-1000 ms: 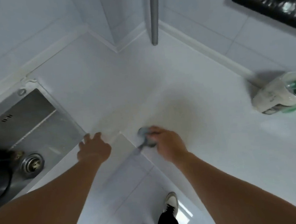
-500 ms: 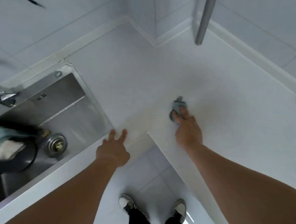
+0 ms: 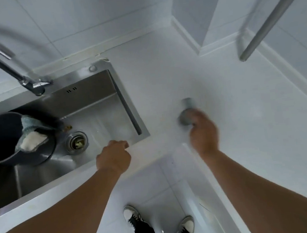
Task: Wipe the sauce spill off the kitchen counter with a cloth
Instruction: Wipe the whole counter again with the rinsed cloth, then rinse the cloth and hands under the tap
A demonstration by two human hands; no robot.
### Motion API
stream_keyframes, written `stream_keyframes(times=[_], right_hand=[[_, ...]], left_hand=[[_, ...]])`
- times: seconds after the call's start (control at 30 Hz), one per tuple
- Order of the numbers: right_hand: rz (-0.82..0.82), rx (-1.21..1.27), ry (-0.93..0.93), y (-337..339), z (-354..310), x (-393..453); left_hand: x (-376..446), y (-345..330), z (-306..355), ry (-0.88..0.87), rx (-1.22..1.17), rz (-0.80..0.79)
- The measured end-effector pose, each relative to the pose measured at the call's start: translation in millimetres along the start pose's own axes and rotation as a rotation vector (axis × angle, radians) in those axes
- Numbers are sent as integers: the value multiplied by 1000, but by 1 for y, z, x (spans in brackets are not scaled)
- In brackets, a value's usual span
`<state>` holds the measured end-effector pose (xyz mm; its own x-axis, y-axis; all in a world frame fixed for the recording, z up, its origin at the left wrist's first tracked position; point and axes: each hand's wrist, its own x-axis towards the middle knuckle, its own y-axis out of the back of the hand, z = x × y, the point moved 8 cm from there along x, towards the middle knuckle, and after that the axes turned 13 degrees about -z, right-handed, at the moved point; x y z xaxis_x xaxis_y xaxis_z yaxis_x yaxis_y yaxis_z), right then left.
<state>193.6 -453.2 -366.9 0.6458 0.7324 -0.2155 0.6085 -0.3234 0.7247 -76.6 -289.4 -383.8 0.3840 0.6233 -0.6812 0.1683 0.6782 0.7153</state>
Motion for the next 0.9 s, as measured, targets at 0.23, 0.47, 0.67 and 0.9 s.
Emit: stream_keyframes(times=[0.23, 0.47, 0.67, 0.9], right_hand=[[-310, -110, -212, -131, -58, -43], [-805, 526, -388, -179, -159, -71], [-607, 1182, -524, -103, -209, -52], [-682, 1121, -529, -72, -262, -14]], left_hand=[[28, 14, -9, -181, 361, -301], [14, 41, -65, -123, -281, -339], [-16, 98, -109, -62, -1138, -301], [-28, 179, -91, -227, -1122, -376]])
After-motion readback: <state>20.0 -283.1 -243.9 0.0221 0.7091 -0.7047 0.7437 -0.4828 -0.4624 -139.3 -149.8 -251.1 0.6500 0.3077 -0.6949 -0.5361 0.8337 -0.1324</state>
